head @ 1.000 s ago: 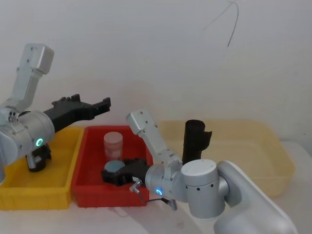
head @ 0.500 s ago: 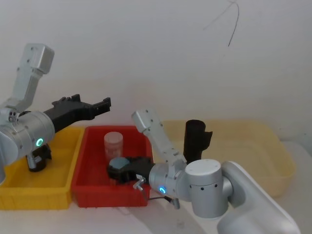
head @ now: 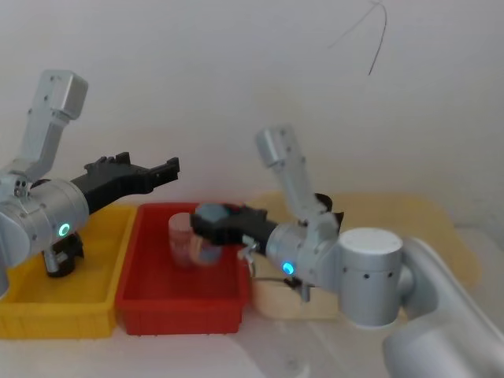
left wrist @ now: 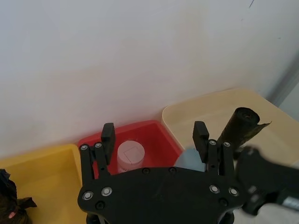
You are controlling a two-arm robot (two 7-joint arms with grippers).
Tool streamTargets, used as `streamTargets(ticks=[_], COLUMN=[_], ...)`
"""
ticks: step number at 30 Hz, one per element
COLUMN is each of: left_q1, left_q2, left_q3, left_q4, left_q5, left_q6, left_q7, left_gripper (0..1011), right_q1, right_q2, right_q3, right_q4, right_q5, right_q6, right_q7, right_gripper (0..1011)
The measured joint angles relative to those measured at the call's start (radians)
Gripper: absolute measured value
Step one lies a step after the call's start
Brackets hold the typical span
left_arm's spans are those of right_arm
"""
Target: Pick up the garbage bag with the one hand and transfer it to the other hand.
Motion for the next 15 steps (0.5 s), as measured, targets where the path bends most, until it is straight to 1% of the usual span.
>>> streamTargets(ticks=[1,4,5,6,8,10,11,15], left_q1=[0.0,0.0,0.0,0.0,0.0,0.0,0.0,0.0], left_q2=[0.0,0.0,0.0,0.0,0.0,0.0,0.0,0.0], left_q3=[0.0,0.0,0.0,0.0,0.0,0.0,0.0,0.0], left_q4=[0.0,0.0,0.0,0.0,0.0,0.0,0.0,0.0], left_q5=[0.0,0.0,0.0,0.0,0.0,0.0,0.0,0.0], left_q6=[0.0,0.0,0.0,0.0,0.0,0.0,0.0,0.0], left_q7=[0.0,0.0,0.0,0.0,0.0,0.0,0.0,0.0], left_gripper=[1000,1000,1001,1001,1000,1000,1000,1000], right_q1=[-0.001,-0.003,-0.004,-0.004,-0.006,-0.007,-0.008,-0.013], right_q2=[0.003,0.009,0.015,0.016,0.025,0.03,0.037,0.053], right_q3=[0.017,0.044,0.065,0.071,0.101,0.118,0.137,0.173], right_q4=[-0.019,-0.049,-0.067,-0.073,-0.096,-0.107,-0.118,-0.13], right_q5=[0.01,0.025,0.035,0.039,0.052,0.061,0.07,0.087], right_q6=[0.0,0.0,0.0,0.0,-0.001,-0.003,-0.006,-0.016], right_q7=[-0.001,-0.002,-0.003,-0.004,-0.006,-0.007,-0.007,-0.007], right_gripper=[647,647,647,647,647,647,647,647])
